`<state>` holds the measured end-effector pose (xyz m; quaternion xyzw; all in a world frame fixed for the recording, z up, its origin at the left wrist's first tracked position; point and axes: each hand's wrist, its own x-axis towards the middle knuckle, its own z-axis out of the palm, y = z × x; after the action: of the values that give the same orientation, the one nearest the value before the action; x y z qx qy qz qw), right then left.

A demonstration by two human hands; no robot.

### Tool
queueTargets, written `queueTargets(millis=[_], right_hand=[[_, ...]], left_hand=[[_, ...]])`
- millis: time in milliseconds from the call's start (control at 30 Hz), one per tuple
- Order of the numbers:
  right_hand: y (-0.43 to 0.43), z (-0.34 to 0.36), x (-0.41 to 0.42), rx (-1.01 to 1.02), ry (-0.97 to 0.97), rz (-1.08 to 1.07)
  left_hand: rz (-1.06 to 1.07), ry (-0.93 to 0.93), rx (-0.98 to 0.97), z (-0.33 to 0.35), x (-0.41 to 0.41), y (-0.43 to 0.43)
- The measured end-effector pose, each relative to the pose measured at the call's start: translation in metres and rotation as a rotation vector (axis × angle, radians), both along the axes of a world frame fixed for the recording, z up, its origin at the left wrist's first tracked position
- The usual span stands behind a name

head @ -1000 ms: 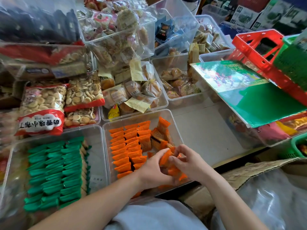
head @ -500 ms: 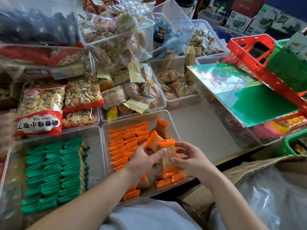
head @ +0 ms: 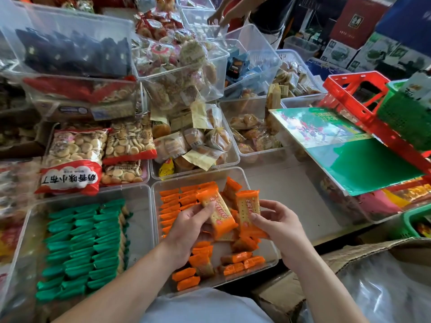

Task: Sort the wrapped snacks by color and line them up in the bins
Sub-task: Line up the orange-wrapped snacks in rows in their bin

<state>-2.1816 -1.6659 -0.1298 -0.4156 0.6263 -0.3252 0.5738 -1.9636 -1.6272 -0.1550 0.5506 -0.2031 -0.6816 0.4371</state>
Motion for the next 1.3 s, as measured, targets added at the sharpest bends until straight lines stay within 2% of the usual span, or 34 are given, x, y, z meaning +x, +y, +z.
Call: queueTargets(millis=[167, 433, 633, 767, 900, 1067, 1200, 1300], right_hand=[[0.013, 0.017, 0.012, 0.016, -0.121, 0.011], [0.022, 0.021, 0.020, 0.080, -0.230, -0.014], [0.026, 0.016, 0.028, 0.132, -0.281, 0.016], [0.026, 0.020, 0.029, 0.134, -0.244, 0.043], [0.021, 0.027, 0.024, 0.139, -0.208, 0.079], [0.015, 0.035, 0.018, 0.078, -0.039, 0.140], [0.018, 0.036, 0.018, 0.096, -0.054, 0.232], [0.016, 0.037, 0.016, 0.035, 0.024, 0.186]], left_hand=[[-0.080, -0.068, -0.037, 0.023, -0.003, 0.008], [-0.044, -0.190, -0.038, 0.033, 0.005, 0.028], [-0.068, -0.401, -0.093, 0.026, 0.028, 0.046], [-0.070, -0.387, -0.122, 0.033, 0.038, 0.049], [-0.123, -0.275, -0.170, 0.044, 0.039, 0.044], [-0.167, -0.411, -0.215, 0.038, 0.032, 0.035], [-0.142, -0.425, -0.227, 0.028, 0.029, 0.033], [-0.113, -0.434, -0.233, 0.027, 0.034, 0.028]])
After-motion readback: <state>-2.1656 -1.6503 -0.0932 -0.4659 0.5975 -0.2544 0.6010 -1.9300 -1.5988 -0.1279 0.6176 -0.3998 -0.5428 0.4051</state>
